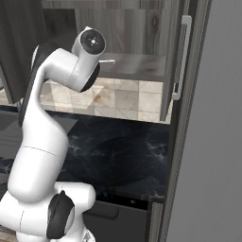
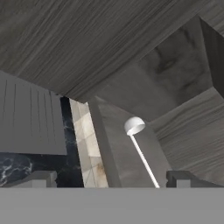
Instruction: Open the cabinet and move the ladle to the pot. Then close the cabinet.
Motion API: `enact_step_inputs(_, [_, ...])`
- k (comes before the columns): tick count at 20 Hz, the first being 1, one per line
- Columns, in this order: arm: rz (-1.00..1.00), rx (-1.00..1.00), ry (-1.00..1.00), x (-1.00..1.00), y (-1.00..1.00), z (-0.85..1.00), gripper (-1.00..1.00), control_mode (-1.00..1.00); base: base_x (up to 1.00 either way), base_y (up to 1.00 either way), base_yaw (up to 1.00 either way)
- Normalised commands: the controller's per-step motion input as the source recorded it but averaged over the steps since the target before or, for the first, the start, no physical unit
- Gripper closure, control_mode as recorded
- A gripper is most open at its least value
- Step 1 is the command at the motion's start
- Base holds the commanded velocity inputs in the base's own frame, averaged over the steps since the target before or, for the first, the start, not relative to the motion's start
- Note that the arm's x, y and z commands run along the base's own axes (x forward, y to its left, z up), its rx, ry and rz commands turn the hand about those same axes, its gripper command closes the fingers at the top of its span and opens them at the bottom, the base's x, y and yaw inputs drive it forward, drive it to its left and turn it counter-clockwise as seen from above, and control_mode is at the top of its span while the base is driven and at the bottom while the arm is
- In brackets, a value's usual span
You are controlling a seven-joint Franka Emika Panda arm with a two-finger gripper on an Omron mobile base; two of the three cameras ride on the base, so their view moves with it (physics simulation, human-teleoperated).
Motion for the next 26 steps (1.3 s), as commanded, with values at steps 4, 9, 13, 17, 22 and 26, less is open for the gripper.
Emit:
enact_step_inputs(4, [0.00,0.00,0.02,0.11,0.00,-0.08,-1.00,-1.00,0.00,0.00,0.00])
enact_step_inputs(9, [0.00,0.00,0.02,0.12,0.00,-0.10,-1.00,-1.00,0.00,0.00,0.00])
enact_step_inputs(13, [0.00,0.00,0.05,0.22,0.00,-0.13,-1.00,-1.00,0.00,0.00,0.00])
enact_step_inputs(17, [0.06,0.00,0.09,0.36,-0.01,-0.13,-1.00,-1.00,0.00,0.00,0.00])
enact_step_inputs(22, [0.09,0.00,0.07,0.37,-0.01,0.00,-1.00,-1.00,0.00,0.00,0.00])
enact_step_inputs(26, [0.18,0.03,0.03,0.46,-0.05,-0.03,-1.00,-1.00,0.00,0.00,0.00])
